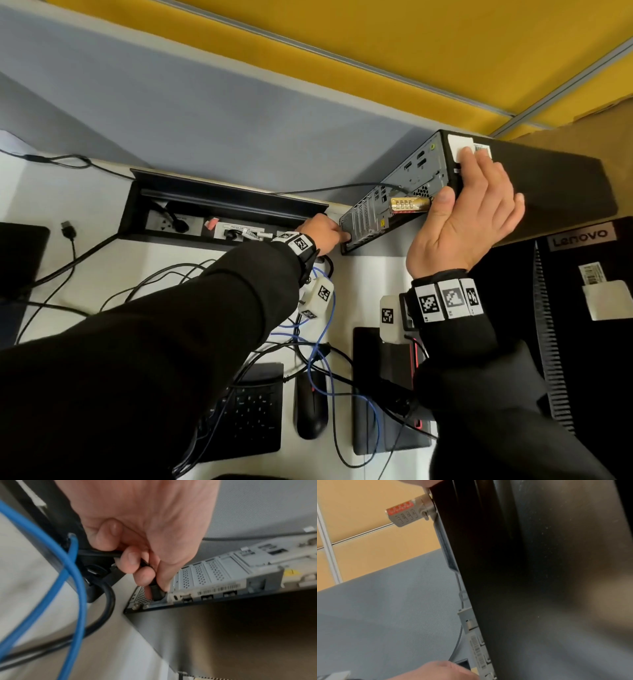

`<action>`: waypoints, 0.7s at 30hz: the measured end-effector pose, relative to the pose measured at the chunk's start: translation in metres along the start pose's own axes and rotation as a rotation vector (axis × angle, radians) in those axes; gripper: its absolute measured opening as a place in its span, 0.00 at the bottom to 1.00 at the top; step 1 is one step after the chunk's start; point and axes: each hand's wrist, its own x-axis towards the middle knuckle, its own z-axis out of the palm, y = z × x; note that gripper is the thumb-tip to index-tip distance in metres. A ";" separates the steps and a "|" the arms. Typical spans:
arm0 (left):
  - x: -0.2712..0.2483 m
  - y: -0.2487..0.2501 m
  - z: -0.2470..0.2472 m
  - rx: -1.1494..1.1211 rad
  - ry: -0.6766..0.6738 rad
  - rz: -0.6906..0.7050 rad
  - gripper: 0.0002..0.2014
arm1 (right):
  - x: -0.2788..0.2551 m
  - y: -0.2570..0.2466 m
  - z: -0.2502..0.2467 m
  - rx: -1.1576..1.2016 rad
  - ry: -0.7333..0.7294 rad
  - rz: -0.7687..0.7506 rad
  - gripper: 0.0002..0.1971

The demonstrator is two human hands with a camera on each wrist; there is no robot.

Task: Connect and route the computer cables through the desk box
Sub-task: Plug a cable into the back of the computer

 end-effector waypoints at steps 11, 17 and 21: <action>0.001 0.001 -0.018 -0.236 -0.040 -0.003 0.12 | 0.010 -0.008 0.000 -0.035 -0.091 0.025 0.25; -0.006 -0.017 -0.019 -0.383 0.008 0.013 0.08 | 0.016 0.007 -0.004 -0.011 -0.073 -0.052 0.27; -0.005 -0.024 -0.011 -0.423 0.069 0.017 0.08 | 0.012 0.004 0.005 0.013 -0.013 -0.048 0.26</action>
